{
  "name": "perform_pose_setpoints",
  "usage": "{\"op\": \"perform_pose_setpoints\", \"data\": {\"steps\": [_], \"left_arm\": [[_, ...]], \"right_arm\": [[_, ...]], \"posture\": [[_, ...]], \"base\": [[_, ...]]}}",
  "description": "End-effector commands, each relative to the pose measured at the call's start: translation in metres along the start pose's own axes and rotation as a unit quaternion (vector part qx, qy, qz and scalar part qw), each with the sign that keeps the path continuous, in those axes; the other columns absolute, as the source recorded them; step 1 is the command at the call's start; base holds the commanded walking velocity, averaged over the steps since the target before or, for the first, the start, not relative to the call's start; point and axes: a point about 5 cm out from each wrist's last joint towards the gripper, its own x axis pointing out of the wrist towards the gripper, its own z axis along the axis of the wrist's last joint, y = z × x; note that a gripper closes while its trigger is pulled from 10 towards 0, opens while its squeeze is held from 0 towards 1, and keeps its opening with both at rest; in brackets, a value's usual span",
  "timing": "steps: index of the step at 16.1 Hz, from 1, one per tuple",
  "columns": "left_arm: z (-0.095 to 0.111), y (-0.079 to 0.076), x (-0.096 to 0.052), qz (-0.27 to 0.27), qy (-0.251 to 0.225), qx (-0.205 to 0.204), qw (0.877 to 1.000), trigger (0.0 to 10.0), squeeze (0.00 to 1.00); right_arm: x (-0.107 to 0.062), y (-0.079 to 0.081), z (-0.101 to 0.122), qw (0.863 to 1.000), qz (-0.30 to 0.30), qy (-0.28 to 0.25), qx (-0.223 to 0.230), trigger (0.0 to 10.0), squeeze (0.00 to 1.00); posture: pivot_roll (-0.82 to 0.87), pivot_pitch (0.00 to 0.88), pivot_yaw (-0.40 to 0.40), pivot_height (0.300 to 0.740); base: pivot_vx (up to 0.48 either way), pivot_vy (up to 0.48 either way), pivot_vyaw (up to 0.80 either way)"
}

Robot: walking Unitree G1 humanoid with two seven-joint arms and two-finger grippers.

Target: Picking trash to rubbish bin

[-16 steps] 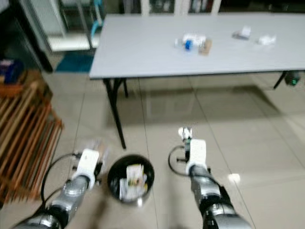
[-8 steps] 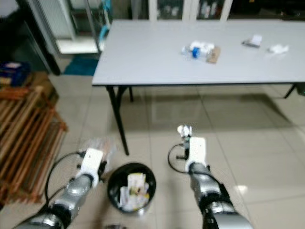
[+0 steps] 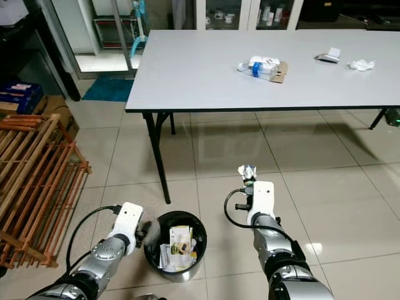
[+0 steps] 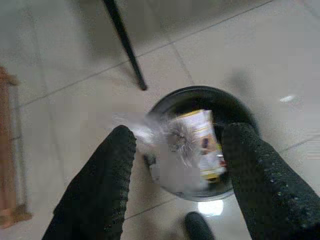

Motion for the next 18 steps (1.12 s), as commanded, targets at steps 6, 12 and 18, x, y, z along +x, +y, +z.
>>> {"op": "perform_pose_setpoints", "data": {"steps": [6,12,18], "left_arm": [[0.013,0.005,0.003,-0.003,-0.018,-0.002,1.000,10.0,0.00],[-0.010,0.017,-0.004,0.035,0.024,-0.002,0.999,10.0,0.00],[-0.012,0.027,-0.006,0.068,0.029,-0.030,0.997,10.0,0.00]], "right_arm": [[0.001,-0.001,0.003,1.000,-0.002,-0.002,-0.004,10.0,0.00],[0.000,0.000,-0.002,1.000,0.001,0.020,-0.008,10.0,0.00],[0.000,0.006,-0.010,0.999,0.015,0.052,-0.007,10.0,0.00]], "posture": [[0.00,0.053,0.009,0.740],[0.01,0.055,0.010,0.740],[0.01,0.058,0.012,0.740]], "base": [[0.000,0.000,0.00],[0.000,0.000,0.00],[0.000,0.000,0.00]]}}
